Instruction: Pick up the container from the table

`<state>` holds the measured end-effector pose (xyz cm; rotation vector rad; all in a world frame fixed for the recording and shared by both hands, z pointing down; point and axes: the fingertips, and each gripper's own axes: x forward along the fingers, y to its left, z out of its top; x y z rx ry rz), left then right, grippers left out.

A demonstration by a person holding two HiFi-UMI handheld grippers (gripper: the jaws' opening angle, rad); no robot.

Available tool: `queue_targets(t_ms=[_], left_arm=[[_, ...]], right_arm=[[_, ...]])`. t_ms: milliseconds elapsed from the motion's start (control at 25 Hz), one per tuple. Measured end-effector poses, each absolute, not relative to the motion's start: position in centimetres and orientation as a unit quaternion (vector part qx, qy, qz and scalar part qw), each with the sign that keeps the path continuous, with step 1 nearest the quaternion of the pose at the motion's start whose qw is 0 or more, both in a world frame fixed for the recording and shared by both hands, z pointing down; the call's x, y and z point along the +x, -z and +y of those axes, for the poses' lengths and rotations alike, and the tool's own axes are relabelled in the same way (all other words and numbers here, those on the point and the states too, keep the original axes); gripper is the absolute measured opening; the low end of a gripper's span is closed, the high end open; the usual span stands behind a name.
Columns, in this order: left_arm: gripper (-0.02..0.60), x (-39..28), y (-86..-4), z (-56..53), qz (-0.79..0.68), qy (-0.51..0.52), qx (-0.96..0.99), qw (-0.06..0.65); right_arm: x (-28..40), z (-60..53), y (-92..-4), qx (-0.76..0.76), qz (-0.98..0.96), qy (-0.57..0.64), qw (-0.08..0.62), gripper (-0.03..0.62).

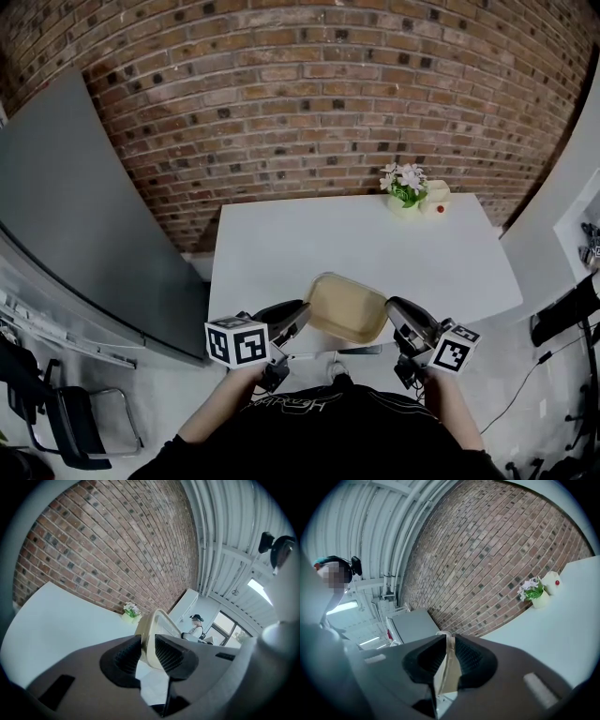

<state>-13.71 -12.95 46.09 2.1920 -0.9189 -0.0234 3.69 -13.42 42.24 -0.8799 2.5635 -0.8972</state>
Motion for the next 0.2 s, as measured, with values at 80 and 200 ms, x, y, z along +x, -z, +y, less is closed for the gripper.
queue_targets(t_ms=[80, 200], left_arm=[[0.095, -13.68, -46.05, -13.04, -0.36, 0.01, 0.855, 0.373], [0.095, -13.7, -46.01, -13.32, -0.363, 0.01, 0.854, 0.373]], right_arm=[[3.71, -13.5, -42.3, -0.304, 0.888, 0.313, 0.143, 0.063], [3.76, -13.83, -42.12, -0.303, 0.889, 0.313, 0.143, 0.064]])
